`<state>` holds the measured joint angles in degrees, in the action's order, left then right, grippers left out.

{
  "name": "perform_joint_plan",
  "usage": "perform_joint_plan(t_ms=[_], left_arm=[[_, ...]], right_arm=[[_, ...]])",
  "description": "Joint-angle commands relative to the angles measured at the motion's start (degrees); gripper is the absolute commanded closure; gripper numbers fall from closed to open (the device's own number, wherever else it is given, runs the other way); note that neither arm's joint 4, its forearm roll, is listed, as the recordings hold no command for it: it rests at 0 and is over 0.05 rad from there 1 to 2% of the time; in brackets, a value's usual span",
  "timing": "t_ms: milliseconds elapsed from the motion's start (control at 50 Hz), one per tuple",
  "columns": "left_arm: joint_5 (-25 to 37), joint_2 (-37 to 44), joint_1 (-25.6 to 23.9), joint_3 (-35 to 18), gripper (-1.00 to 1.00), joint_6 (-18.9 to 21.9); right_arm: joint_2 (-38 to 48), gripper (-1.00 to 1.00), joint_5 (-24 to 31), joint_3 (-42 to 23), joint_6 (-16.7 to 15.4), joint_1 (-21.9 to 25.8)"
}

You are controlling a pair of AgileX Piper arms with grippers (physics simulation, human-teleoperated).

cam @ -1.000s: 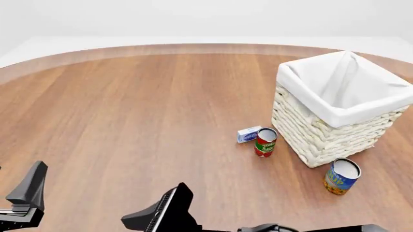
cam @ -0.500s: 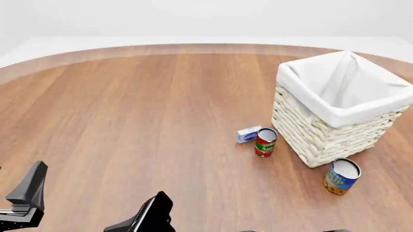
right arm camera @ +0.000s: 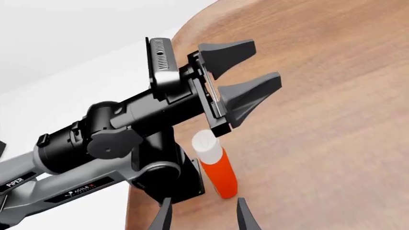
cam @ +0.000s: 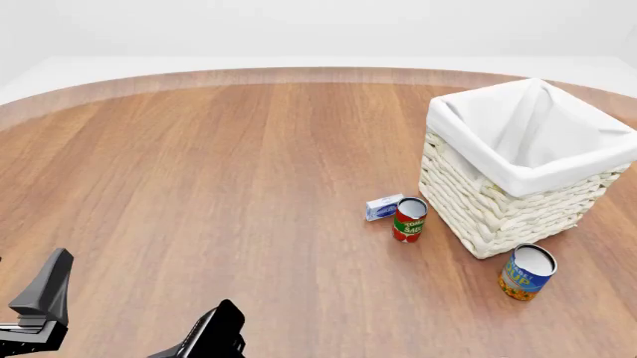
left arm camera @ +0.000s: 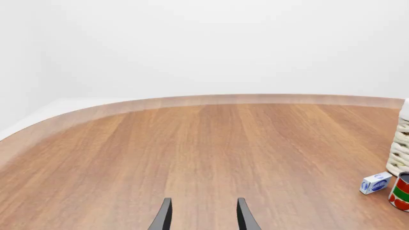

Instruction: Pick up the ketchup, and put it in the basket.

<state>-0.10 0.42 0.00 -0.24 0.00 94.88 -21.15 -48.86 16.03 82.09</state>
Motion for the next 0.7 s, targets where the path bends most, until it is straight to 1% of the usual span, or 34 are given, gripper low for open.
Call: perform_joint_plan(t_ms=[20, 380, 700], left_arm=[[0.0, 0.0, 0.0, 0.0, -1.0, 0.0], [0.0, 0.0, 0.0, 0.0, -1.0, 0.0], [0.0, 0.0, 0.0, 0.0, -1.0, 0.0]], right_arm=[[1.38, -1.0, 0.6, -1.94, -0.14, 0.07], [3.51, -1.0, 1.75, -4.82, -0.06, 0.72], [6.27, -1.0, 1.6, -7.04, 0.19, 1.36]])
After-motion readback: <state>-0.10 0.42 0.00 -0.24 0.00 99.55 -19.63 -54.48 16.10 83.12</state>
